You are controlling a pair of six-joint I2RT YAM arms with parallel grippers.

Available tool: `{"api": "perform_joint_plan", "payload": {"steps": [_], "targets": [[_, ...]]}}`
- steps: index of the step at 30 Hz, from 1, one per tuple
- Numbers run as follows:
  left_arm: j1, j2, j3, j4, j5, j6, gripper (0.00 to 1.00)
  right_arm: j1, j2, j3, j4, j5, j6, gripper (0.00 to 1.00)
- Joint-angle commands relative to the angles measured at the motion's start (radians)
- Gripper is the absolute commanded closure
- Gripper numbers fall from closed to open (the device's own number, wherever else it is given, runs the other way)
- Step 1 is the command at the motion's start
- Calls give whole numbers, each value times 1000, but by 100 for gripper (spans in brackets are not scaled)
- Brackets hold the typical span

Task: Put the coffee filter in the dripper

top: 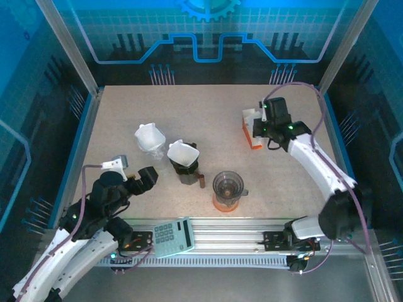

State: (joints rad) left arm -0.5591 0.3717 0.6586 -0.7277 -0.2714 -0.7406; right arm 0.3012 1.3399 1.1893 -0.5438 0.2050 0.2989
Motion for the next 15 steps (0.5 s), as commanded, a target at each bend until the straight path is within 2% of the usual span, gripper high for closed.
{"api": "perform_joint_plan", "payload": {"steps": [1,7,15], "targets": [[6,24,55,25,21,50,1,31,-120,-34,-89,-63,22,100],[6,54,91,48,64,80,1,119,-336,17,-305,-100,4,100],[6,115,149,66,140,107,1,228,-404,153,-609,-240,23,100]]}}
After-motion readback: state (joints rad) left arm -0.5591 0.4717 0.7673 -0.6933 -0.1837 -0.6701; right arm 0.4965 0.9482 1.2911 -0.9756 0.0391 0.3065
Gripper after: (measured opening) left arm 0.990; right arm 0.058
